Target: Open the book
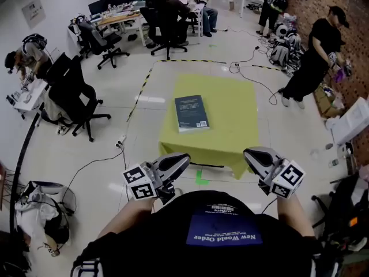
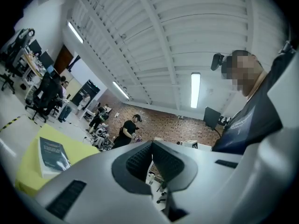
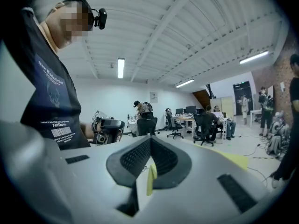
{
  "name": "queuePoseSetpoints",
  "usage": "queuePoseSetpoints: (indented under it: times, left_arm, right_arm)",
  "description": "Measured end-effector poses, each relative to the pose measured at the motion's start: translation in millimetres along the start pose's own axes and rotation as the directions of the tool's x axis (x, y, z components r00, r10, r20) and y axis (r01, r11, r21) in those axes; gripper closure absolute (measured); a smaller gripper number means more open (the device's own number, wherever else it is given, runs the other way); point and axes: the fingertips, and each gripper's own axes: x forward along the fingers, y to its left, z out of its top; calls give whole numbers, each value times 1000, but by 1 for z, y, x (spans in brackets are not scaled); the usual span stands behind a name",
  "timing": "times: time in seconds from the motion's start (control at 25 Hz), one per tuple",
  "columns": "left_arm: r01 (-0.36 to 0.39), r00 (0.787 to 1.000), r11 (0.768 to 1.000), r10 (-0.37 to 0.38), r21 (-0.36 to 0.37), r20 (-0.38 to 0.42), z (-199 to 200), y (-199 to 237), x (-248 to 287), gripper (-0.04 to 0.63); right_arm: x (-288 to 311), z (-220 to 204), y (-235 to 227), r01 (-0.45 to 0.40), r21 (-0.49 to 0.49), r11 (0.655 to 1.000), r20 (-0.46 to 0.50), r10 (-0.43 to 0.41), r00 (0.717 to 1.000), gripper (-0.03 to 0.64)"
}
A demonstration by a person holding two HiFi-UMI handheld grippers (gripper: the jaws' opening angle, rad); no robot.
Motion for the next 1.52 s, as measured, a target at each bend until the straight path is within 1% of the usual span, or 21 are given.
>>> queuePoseSetpoints:
  times: [0.12,0.28,0.36,0.56,0.68,0.8,0.92,1.04,1.16,1.36,1.52]
  left_arm:
    - [74,997,997,-73,14,-26,21,37,7,589]
    - [147,987,988,-144,37,-69,50,82,8,589]
    - [175,982,984,-172,27,-81,60,107,6,589]
    - [222,969,975,-223,-15,-104,68,160,5,589]
    - [235,966,971,-237,-36,-102,71,177,17,589]
    - [223,967,974,-227,-45,-111,65,188,31,589]
    - [183,976,983,-185,-32,-118,59,200,50,589]
    - [126,987,992,-126,-10,-105,60,202,80,589]
    - [79,993,997,-79,-7,-88,56,193,111,589]
    - [-11,998,999,8,-48,-62,48,198,148,589]
    - [-75,994,997,72,-37,-80,41,217,141,589]
  right_arm:
    - [23,12,-20,86,-8,996,16,-86,996,630]
    - [56,16,-41,169,35,985,25,-170,985,630]
    - [74,17,-51,208,60,976,27,-210,977,630]
    - [116,14,-63,245,72,967,3,-246,969,630]
    - [126,11,-79,250,83,965,-15,-250,968,630]
    - [129,9,-101,229,93,969,-13,-229,973,618]
    - [129,5,-129,186,87,979,0,-187,982,609]
    - [124,2,-159,119,60,991,4,-119,993,604]
    - [114,-1,-187,35,55,998,2,-35,999,598]
    - [115,-9,-229,-73,45,996,-22,75,997,581]
    - [141,-23,-231,-143,52,988,-47,146,988,568]
